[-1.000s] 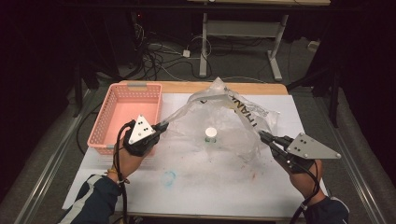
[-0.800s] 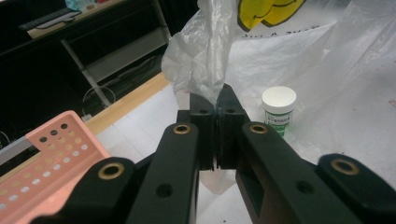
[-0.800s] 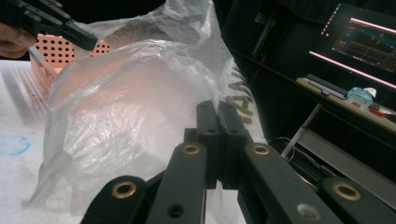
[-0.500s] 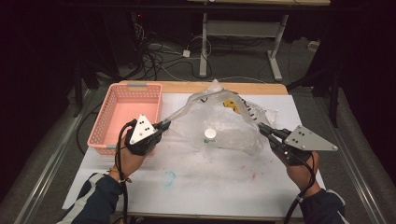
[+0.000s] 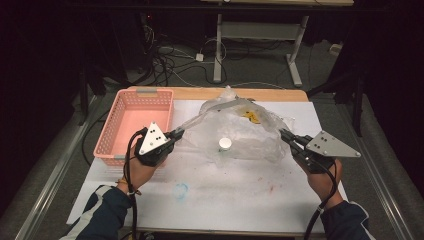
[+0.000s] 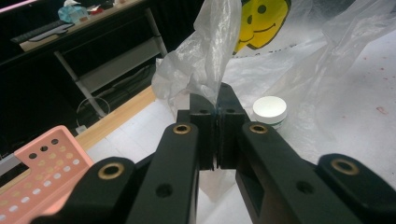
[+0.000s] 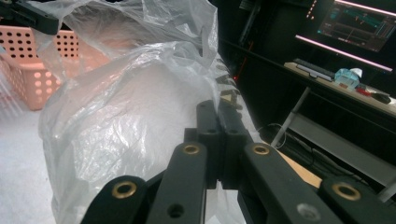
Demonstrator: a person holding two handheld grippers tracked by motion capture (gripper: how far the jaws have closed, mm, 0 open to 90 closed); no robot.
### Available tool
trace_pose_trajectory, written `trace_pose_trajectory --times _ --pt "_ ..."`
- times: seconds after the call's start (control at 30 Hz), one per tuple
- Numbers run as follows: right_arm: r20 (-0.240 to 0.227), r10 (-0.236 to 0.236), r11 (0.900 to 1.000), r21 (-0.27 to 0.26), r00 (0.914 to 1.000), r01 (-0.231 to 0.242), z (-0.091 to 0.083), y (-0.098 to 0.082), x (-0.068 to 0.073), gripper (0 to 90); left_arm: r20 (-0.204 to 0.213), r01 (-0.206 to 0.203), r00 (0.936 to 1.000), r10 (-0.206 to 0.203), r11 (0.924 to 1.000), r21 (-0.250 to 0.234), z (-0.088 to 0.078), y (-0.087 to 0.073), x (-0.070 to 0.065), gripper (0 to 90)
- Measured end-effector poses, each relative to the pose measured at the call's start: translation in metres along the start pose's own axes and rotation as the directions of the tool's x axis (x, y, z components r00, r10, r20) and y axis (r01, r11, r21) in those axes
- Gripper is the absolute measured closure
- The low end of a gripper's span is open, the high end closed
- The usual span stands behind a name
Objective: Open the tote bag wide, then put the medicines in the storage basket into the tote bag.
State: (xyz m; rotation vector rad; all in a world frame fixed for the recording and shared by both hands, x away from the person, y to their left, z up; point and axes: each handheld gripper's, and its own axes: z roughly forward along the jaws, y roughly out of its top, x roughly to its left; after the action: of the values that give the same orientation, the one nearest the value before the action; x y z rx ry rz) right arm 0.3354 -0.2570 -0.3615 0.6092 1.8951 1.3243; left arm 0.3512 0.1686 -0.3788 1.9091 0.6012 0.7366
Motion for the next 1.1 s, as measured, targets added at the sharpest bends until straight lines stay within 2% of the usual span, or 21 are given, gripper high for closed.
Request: trace_pose_trajectory --times 0.17,0.47,0.57,0.7,0.8,0.87,0.97,1.03,1.1 --pt "0.005 -0.012 1.000 -0.016 0.9999 0.012 -0.003 0.007 0.002 90.0 -0.013 -0.004 0.9999 0.004 0.9995 -0.030 -0.010 0.008 0.002 85.9" --pt "-0.018 -0.013 1.000 -0.025 0.9998 0.013 -0.002 0.017 0.009 90.0 -0.021 -0.013 0.9997 0.012 0.9995 -0.030 -0.033 0.011 0.000 85.9" --pt "-0.023 -0.020 0.999 -0.034 0.9995 0.019 -0.008 0.021 0.013 90.0 -0.020 -0.018 0.9997 0.017 0.9986 -0.050 -0.042 0.015 0.001 85.9" --pt "-0.019 -0.013 0.998 -0.056 0.9997 0.012 -0.014 0.030 0.013 90.0 -0.030 -0.019 0.9994 0.016 0.9959 -0.089 -0.047 0.029 0.006 85.9" --pt "-0.010 -0.004 0.997 -0.071 0.9999 0.003 -0.017 0.037 0.007 90.0 -0.025 -0.023 0.9995 0.020 0.9935 -0.111 -0.044 0.043 0.009 85.9" --pt "0.019 0.001 0.997 -0.083 0.9998 0.000 -0.017 0.045 -0.001 90.0 -0.021 -0.027 0.9995 0.025 0.9924 -0.120 -0.037 0.051 0.011 85.8" --pt "0.036 0.010 0.996 -0.093 0.9993 -0.007 -0.015 0.049 -0.008 90.0 0.002 0.000 1.0000 0.000 0.9913 -0.131 -0.022 0.062 0.017 85.9" --pt "0.039 0.037 0.995 -0.092 0.9985 -0.034 -0.011 0.052 -0.017 90.0 -0.011 -0.013 0.9999 0.012 0.9917 -0.128 -0.011 0.069 0.020 85.8" --pt "0.057 0.050 0.995 -0.087 0.9971 -0.045 -0.005 0.053 -0.027 90.0 0.001 -0.007 1.0000 0.007 0.9934 -0.115 0.003 0.076 0.024 85.8"
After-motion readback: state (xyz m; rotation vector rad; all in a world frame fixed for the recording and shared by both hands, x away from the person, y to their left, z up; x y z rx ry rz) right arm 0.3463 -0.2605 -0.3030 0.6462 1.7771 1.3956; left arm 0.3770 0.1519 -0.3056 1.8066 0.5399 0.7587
